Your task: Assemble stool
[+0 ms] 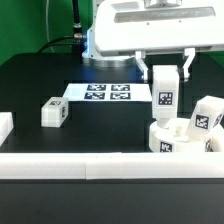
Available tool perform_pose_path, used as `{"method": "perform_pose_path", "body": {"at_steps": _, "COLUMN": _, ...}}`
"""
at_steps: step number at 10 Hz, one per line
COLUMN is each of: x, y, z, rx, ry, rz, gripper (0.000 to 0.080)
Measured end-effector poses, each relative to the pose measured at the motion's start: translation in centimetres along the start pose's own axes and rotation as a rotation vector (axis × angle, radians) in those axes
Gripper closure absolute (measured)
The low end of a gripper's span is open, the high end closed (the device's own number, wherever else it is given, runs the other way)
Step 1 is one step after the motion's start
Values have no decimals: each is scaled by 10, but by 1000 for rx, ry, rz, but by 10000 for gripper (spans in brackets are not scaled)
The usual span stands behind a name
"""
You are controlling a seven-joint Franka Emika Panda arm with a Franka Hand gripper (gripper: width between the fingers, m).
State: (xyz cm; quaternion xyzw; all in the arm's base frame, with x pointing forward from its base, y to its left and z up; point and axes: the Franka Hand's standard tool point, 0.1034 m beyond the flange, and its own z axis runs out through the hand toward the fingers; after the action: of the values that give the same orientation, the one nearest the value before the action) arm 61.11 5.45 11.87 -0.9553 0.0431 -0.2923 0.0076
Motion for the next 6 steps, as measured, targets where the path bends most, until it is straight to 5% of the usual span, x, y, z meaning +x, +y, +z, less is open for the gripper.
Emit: {"method": "perform_pose_path", "body": {"at_steps": 6, "x": -18, "y": -6, "z": 14, "rx": -5, "ry": 0, "rz": -46, "gripper": 462}}
